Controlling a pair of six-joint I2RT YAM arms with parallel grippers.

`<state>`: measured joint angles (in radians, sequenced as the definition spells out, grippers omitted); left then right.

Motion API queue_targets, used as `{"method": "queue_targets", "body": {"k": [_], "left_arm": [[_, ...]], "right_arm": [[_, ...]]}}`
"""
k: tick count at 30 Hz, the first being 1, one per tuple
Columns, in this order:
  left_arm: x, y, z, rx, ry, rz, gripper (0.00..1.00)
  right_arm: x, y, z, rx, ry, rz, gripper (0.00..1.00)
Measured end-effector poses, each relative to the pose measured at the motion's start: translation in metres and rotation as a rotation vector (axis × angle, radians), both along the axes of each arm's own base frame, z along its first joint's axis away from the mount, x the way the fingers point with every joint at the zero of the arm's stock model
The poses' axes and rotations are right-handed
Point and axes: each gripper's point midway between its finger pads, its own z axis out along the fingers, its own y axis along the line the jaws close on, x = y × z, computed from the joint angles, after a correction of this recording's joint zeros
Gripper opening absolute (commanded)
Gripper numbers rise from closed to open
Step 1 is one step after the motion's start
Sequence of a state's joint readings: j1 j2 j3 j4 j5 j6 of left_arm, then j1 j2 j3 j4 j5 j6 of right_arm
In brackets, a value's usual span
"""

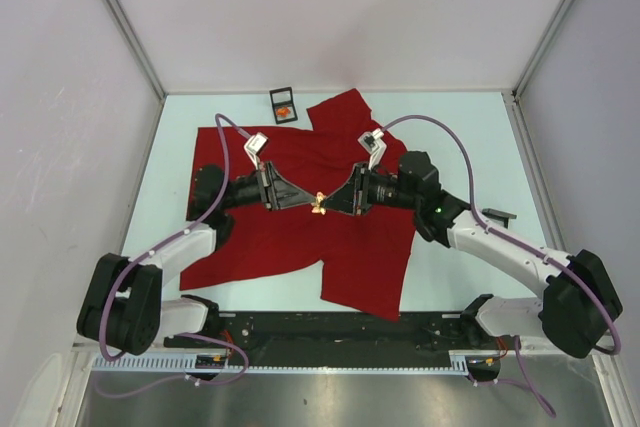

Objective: Remove the brooch from the garment

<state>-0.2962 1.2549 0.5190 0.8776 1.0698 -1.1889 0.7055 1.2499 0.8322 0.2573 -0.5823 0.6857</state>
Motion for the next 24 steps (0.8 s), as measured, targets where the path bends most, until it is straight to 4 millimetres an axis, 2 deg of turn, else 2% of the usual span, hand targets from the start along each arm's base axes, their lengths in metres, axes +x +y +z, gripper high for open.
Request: {"method": "queue_targets", "body": {"k": [1, 4, 5, 6, 7, 8, 10, 14, 15, 17, 19, 21, 24], "left_arm": [[-0.001, -0.001, 0.000, -0.001, -0.003, -0.005, 0.00], [-0.002, -0.001, 0.002, -0.003, -0.011, -0.008, 0.00], [-0.002, -0.001, 0.002, -0.003, -0.011, -0.008, 0.05], [-0.002, -0.001, 0.001, -0.003, -0.011, -0.008, 0.11], [-0.001, -0.001, 0.001, -0.002, -0.012, -0.007, 0.28], [-0.001, -0.001, 0.000, 0.001, -0.007, -0.007, 0.40], [0.000, -0.003, 0.000, 0.006, -0.003, -0.009, 0.55], [0.007, -0.006, 0.006, 0.050, -0.030, 0.007, 0.63], [0.012, -0.006, 0.008, 0.074, -0.039, 0.029, 0.97], [0.025, -0.001, 0.012, 0.139, -0.091, 0.105, 1.00], [0.039, 0.010, 0.021, 0.225, -0.133, 0.227, 1.00], [0.043, 0.023, 0.028, 0.281, -0.199, 0.317, 1.00], [0.037, 0.035, 0.032, 0.338, -0.260, 0.390, 1.00]], "right_arm": [[0.000, 0.001, 0.001, 0.003, -0.001, 0.002, 0.00], [-0.001, 0.001, 0.001, 0.007, 0.010, 0.004, 0.00], [-0.002, 0.002, 0.001, 0.005, 0.009, 0.003, 0.00], [-0.002, 0.003, 0.000, 0.003, 0.008, 0.001, 0.00], [-0.002, 0.003, -0.001, -0.003, 0.008, -0.007, 0.00], [-0.002, 0.003, -0.002, -0.012, 0.002, -0.020, 0.00], [-0.006, 0.003, -0.002, -0.035, -0.009, -0.048, 0.00], [-0.012, -0.015, -0.007, -0.111, 0.009, -0.140, 0.00], [-0.010, -0.023, -0.008, -0.129, 0.014, -0.178, 0.00], [-0.002, -0.049, -0.014, -0.190, 0.046, -0.296, 0.00], [0.006, -0.085, -0.026, -0.283, 0.097, -0.447, 0.00], [0.013, -0.122, -0.038, -0.390, 0.151, -0.604, 0.00], [0.012, -0.179, -0.058, -0.601, 0.269, -0.844, 0.00]]}}
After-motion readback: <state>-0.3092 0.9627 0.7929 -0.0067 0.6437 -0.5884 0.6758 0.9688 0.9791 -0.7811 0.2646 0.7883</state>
